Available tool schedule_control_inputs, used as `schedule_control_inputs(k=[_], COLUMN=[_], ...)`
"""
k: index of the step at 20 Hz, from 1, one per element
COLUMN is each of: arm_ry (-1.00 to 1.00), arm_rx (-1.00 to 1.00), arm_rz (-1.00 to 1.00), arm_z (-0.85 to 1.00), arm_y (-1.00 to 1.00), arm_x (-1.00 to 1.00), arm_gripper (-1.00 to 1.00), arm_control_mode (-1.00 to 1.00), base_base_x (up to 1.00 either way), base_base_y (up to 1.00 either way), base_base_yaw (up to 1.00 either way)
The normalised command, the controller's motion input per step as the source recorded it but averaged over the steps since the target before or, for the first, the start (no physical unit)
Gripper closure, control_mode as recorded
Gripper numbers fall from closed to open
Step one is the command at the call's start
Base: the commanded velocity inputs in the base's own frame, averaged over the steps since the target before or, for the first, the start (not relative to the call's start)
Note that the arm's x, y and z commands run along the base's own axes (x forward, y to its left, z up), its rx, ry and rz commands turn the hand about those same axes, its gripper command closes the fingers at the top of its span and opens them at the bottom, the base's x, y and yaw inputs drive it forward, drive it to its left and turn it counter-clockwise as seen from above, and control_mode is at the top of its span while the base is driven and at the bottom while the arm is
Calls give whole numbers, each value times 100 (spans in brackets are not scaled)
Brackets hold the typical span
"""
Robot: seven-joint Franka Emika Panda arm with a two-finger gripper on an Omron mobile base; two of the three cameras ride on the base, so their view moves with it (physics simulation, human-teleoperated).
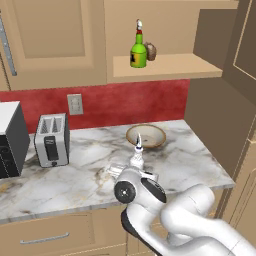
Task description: Pick the spray and spray from the cabinet and place them on the counter.
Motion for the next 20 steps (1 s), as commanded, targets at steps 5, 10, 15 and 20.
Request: schedule_control_inputs(k=[5,10,15,20], arm_ry=[-2,-3,1,0], arm_rx=[0,0,0,0], arm_rz=[-3,-3,-2,0], arm_z=[-21,-25,-7,-2], arm_y=[0,0,0,0], arm_x=[0,0,0,3], arm_gripper=[100,100,100,100], arm_control_mode=[-100,-100,-100,-100], base_base_x=[0,0,0,0], base_base_y=[0,0,0,0], base_base_yaw=[0,0,0,0])
